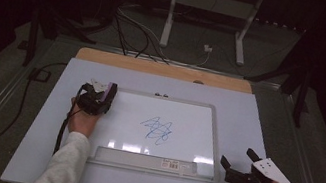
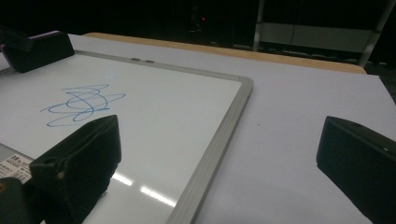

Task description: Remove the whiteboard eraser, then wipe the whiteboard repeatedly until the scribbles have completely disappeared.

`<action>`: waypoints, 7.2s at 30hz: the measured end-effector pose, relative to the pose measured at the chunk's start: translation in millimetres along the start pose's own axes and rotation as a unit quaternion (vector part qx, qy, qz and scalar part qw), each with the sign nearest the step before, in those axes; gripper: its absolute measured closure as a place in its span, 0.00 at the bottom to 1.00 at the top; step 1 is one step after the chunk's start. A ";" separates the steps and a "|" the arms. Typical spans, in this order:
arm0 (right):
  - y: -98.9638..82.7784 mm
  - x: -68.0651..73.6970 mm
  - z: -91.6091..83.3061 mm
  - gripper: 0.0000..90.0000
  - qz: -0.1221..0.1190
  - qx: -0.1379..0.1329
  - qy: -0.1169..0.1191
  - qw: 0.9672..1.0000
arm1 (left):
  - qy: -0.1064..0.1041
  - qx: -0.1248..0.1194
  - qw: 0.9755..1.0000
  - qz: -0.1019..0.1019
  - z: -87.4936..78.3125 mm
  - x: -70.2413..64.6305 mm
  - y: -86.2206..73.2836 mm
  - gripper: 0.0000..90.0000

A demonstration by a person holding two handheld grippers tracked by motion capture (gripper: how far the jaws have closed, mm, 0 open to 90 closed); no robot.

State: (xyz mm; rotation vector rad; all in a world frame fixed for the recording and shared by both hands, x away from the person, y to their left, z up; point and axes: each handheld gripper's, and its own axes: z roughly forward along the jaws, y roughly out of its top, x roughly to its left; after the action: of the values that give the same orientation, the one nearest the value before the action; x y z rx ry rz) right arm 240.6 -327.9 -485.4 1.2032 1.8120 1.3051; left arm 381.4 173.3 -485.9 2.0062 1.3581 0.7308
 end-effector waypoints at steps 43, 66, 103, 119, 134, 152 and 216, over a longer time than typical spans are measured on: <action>1.1 1.9 0.4 0.00 -0.005 0.003 0.003 1.000 | -0.068 -0.029 0.992 0.100 -6.8 -52.9 10.3 0.58; 0.5 1.7 -1.6 0.01 -0.005 0.004 0.002 1.000 | -0.125 -0.042 0.991 -0.008 4.4 -39.2 15.7 0.81; 0.1 0.5 -3.9 0.01 -0.002 0.003 0.005 1.000 | -0.152 0.014 0.986 -0.068 25.4 -28.6 9.4 0.45; 0.1 -0.9 -4.2 0.01 0.001 0.001 0.006 1.000 | -0.143 0.004 0.988 -0.061 19.3 -28.3 11.1 0.46; -0.3 -2.0 -6.9 0.01 0.002 0.001 0.002 1.000 | -0.147 -0.017 0.988 -0.046 7.4 -33.5 17.0 0.46; 0.5 0.7 -8.2 0.01 0.001 -0.002 0.002 1.000 | -0.166 -0.040 0.985 -0.012 -7.9 -48.6 24.9 0.46; 0.6 -2.3 -9.6 0.01 0.005 -0.004 0.001 1.000 | -0.134 0.023 0.990 0.044 23.7 -86.4 11.6 0.47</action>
State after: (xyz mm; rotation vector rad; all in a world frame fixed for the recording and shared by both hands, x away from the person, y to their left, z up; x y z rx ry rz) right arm 233.5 -333.8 -481.6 1.2089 1.8038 1.3180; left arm 377.6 84.6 -502.5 2.1246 1.1451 0.4499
